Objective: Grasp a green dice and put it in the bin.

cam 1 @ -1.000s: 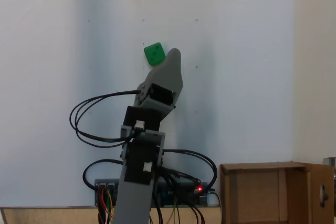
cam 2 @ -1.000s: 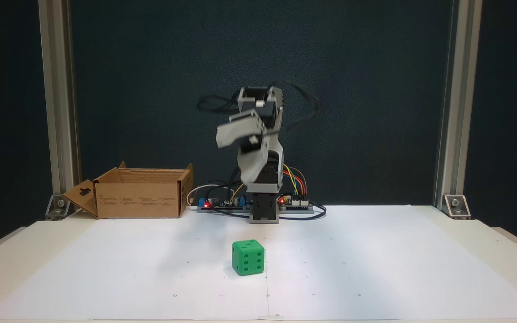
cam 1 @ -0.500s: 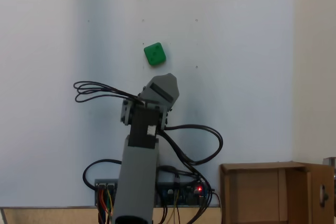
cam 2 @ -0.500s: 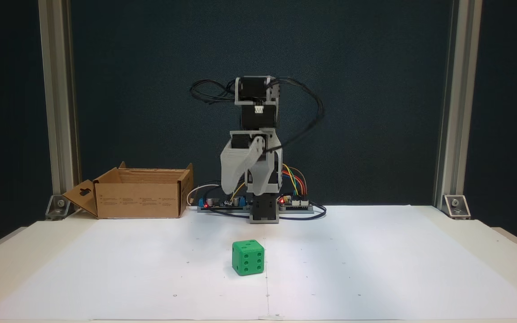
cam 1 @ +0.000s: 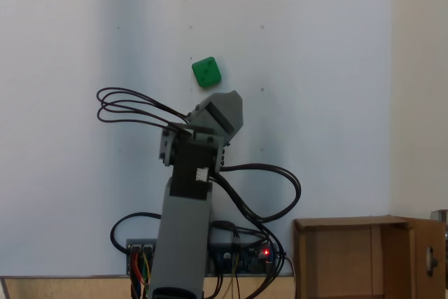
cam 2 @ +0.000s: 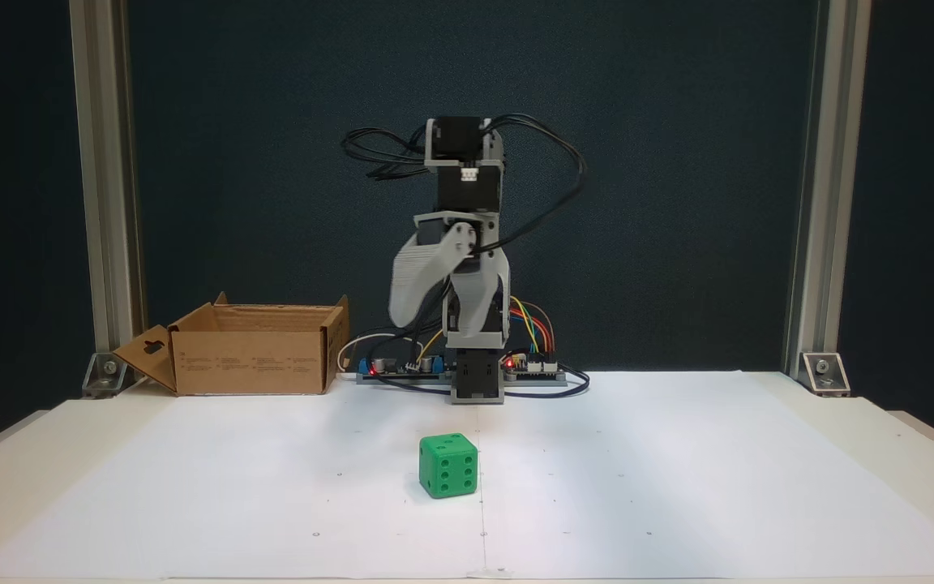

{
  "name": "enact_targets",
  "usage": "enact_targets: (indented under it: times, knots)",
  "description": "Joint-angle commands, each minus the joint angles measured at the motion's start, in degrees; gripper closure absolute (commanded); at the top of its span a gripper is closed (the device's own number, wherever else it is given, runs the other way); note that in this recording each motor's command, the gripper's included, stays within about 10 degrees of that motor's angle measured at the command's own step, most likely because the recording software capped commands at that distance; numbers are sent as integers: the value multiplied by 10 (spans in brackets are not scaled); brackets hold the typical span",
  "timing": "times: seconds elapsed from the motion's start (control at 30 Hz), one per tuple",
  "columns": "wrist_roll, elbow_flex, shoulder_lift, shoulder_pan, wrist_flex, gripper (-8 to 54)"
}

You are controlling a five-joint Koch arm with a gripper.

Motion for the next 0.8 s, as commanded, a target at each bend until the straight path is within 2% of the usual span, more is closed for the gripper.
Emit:
enact_targets:
  times: [0.0, 0.2, 0.77]
  knots:
    - [50, -32, 3, 25, -9, 47]
    - [78, -40, -20, -8, -16, 46]
    - [155, -155, -171, -30, -21, 34]
